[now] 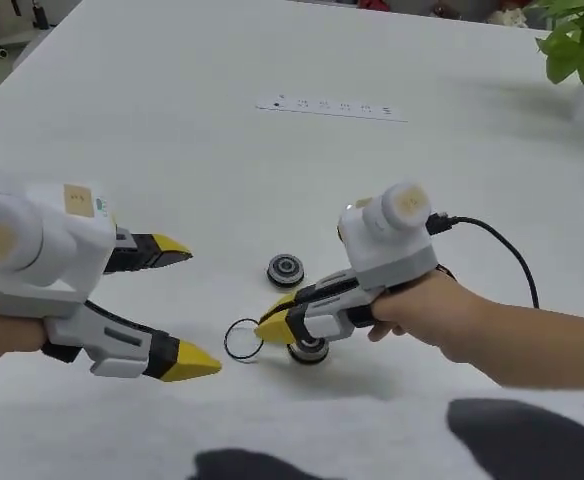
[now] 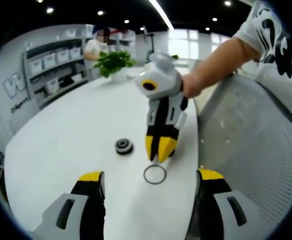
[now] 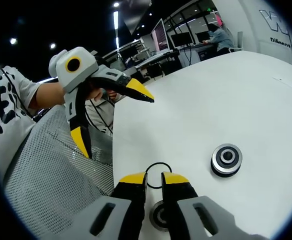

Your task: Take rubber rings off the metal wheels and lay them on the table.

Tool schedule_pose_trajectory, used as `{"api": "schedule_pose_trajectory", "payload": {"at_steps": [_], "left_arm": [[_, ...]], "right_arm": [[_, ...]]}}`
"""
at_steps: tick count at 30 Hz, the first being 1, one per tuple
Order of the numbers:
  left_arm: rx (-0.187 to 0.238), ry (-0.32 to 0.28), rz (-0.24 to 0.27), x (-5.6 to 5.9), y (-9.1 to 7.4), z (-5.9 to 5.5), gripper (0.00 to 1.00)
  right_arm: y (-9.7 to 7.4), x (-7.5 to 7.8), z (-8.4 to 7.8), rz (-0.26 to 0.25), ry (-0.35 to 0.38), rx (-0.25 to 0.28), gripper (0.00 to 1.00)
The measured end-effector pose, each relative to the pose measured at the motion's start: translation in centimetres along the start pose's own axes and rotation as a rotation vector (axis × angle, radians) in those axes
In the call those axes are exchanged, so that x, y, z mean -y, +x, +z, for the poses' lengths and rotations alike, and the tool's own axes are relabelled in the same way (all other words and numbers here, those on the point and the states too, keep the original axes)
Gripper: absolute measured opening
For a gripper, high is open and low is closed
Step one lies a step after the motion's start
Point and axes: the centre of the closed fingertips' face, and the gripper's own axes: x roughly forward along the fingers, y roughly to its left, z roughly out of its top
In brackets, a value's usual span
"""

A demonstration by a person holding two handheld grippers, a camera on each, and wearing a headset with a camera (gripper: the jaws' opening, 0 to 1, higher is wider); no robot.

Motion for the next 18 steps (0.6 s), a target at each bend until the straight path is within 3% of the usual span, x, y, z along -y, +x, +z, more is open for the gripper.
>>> {"api": "schedule_pose_trajectory", "payload": {"at_steps": [18], "left_arm": [[-0.002,-0.001,-0.009,0.0,0.3,0.3,0.76]], "right_arm": [[-1.4,0.2,1.1,-0.021,-0.010,0.040,0.18]]}}
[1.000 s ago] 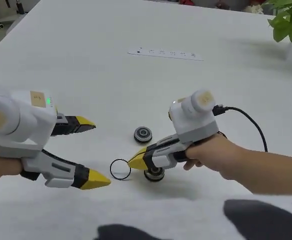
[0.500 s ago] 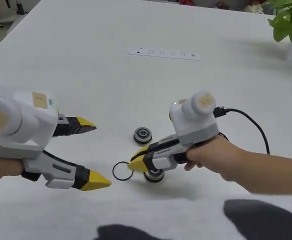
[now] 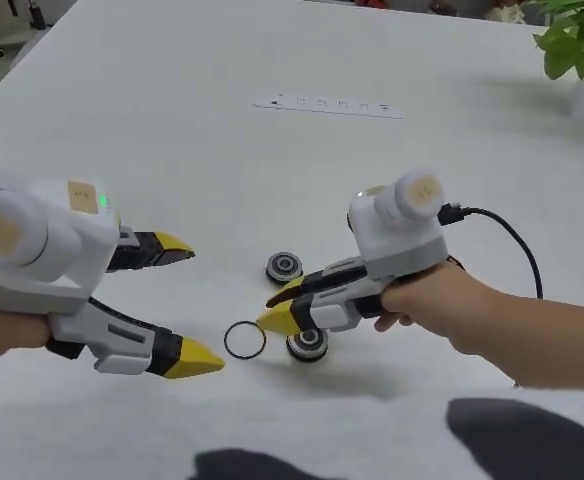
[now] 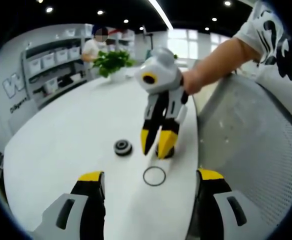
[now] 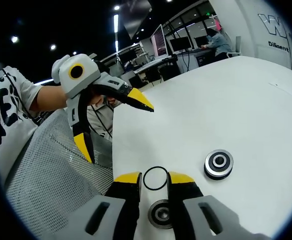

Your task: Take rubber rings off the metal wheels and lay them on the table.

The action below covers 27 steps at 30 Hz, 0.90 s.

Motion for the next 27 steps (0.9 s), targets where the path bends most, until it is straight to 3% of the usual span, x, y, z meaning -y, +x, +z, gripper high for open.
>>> {"api": "schedule_pose_trajectory", "payload": {"at_steps": [27], "left_arm": [[0.002,0.011,-0.029,-0.5,2.1,1.1,0.75]], "right_arm": [[-2.4,0.8,-0.3,-0.020,0.017,0.032,0.19]]}}
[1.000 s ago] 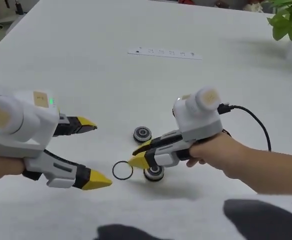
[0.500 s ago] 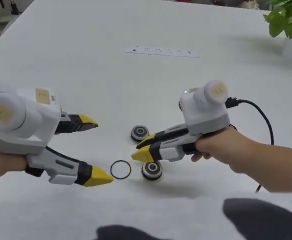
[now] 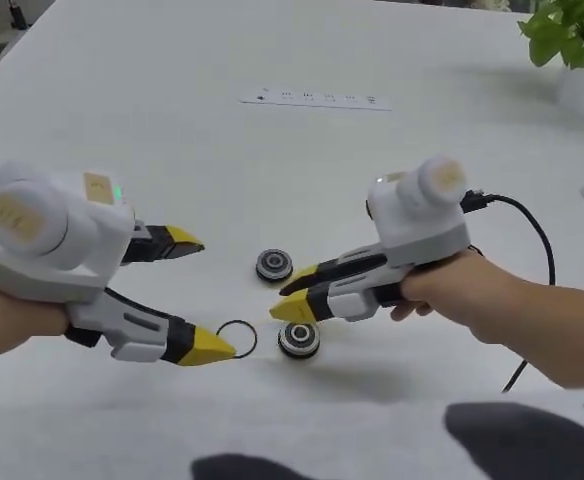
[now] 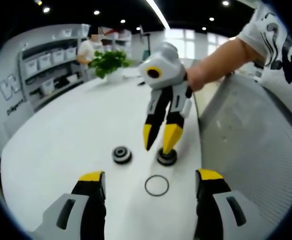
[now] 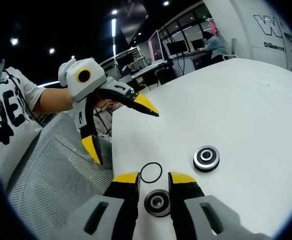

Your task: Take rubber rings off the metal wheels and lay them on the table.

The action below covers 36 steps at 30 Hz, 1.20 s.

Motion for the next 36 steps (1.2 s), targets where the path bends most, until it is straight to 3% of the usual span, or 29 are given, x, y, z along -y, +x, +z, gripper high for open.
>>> {"api": "schedule_pose_trajectory", "payload": {"at_steps": [36], "left_arm": [[-0.017,0.015,-0.070,0.8,2.7,1.4,0.70]], "right_arm": [[-2.7,1.1,-2.5,-0.019,0.036,0.005,0.22]]}}
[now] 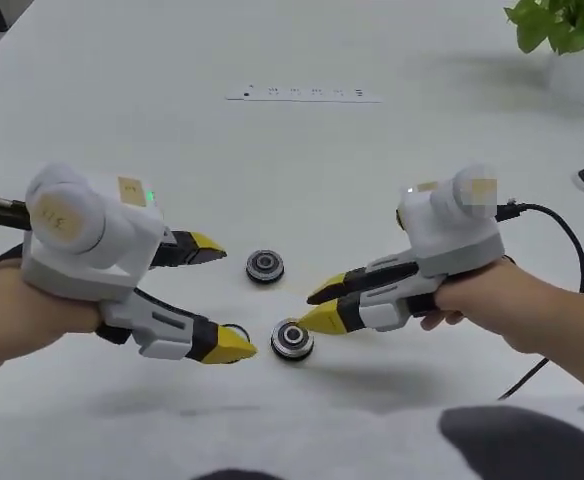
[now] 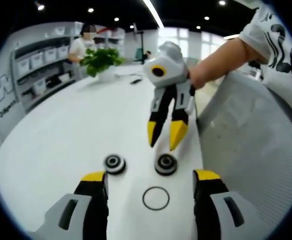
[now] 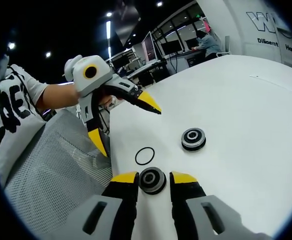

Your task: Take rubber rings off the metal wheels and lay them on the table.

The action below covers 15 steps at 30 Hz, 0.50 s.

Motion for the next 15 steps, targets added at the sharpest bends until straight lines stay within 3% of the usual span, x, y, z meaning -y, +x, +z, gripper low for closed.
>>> {"api": "schedule_pose_trajectory", "payload": {"at_steps": [15], "left_arm": [[-0.005,0.008,-0.026,0.0,1.1,0.1,0.65]], "right_arm": [[0.2,-0.3,-1.5,0.011,-0.061,-0.040,0.22]]}}
